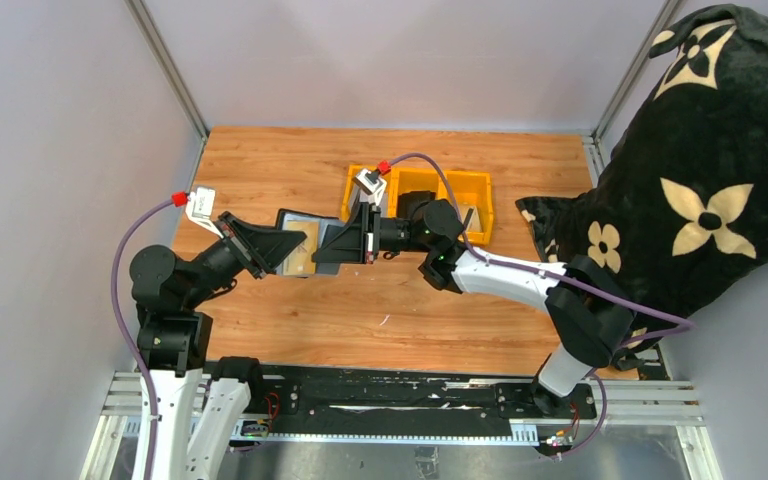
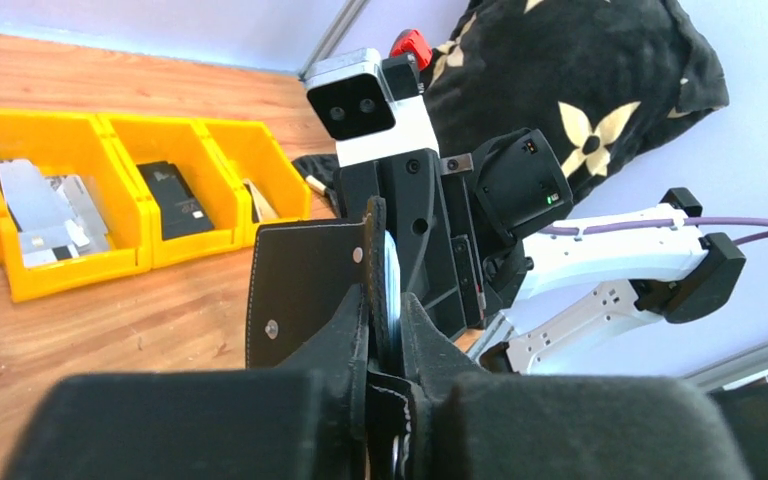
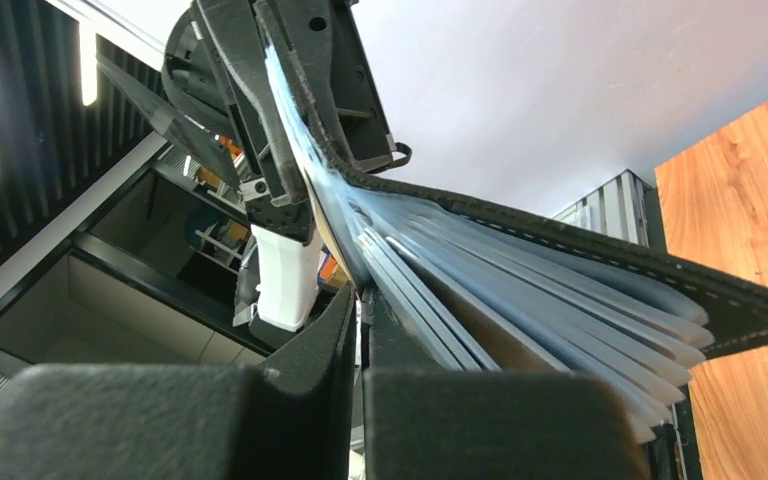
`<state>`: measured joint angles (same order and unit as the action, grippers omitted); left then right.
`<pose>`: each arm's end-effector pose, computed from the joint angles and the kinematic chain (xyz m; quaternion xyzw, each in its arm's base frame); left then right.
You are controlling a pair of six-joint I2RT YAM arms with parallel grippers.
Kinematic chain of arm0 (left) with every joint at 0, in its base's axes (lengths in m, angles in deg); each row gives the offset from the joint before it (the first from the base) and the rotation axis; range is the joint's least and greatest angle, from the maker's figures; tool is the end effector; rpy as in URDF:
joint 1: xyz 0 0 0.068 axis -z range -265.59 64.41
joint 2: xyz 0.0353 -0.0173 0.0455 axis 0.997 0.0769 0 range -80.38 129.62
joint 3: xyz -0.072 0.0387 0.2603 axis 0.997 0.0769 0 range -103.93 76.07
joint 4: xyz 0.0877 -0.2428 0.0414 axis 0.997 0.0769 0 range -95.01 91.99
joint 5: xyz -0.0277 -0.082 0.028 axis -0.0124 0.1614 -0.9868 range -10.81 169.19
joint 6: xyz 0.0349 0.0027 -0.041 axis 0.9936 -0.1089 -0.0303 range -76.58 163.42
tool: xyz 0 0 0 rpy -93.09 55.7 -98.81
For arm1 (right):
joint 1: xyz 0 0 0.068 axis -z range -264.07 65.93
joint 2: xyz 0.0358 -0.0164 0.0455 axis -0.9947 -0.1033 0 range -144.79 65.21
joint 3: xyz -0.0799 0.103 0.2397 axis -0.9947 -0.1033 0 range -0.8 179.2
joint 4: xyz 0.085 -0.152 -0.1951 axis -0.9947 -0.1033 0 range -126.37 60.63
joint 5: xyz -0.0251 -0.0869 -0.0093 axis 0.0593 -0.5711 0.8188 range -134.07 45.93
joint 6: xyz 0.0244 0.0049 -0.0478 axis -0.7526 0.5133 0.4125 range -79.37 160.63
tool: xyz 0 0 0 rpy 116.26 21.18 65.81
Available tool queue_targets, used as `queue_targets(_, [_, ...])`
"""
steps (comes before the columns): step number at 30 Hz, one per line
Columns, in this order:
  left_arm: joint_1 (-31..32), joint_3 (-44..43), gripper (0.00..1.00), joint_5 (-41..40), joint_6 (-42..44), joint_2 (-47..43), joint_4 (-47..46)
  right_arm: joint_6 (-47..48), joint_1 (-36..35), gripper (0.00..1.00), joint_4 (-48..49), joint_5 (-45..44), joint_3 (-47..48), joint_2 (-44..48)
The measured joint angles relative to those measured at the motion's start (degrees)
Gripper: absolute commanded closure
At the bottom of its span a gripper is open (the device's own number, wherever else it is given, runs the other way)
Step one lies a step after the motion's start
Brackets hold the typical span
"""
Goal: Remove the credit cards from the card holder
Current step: Remove the credit card from the card holder.
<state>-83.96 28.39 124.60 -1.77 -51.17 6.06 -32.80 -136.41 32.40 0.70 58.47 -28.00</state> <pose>0.1004 -0.0283 0.3897 0.0434 0.6730 -0.5091 0.5348 0.1997 0.2998 0.3364 -0.2332 0.5291 0.7944 0.1859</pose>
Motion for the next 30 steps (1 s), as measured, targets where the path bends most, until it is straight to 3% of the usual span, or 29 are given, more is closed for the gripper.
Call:
queue_targets(2, [0.00,0.00,0.76,-0.07,-0.42,-0.07,-0.72,-1.01,0.00,1.00,1.86,0.09,-0.31,0.00])
queue_targets(8, [0.11,0.02,0.75,0.57,-1.64,-0.07,-1.77,-2.47,-0.31,1.00,5.49,0.13,-1.81,0.63])
queue_targets(20, [0.72,0.81,0.92,5.01,-6.99,0.72,-4.48,6.43,-0.39,1.00,-3.26,-2.73,-7.76,10.34])
queue_targets(29, [0.81,0.81,0.91,5.14,-7.63,0.74,-5.03,9.97,-0.39,1.00,-5.97,-4.70,-10.73,13.90])
queue_targets(30, [0.81,0.81,0.91,5.14,-7.65,0.74,-5.01,10.03,-0.39,0.95,-5.92,-4.96,-11.17,14.19])
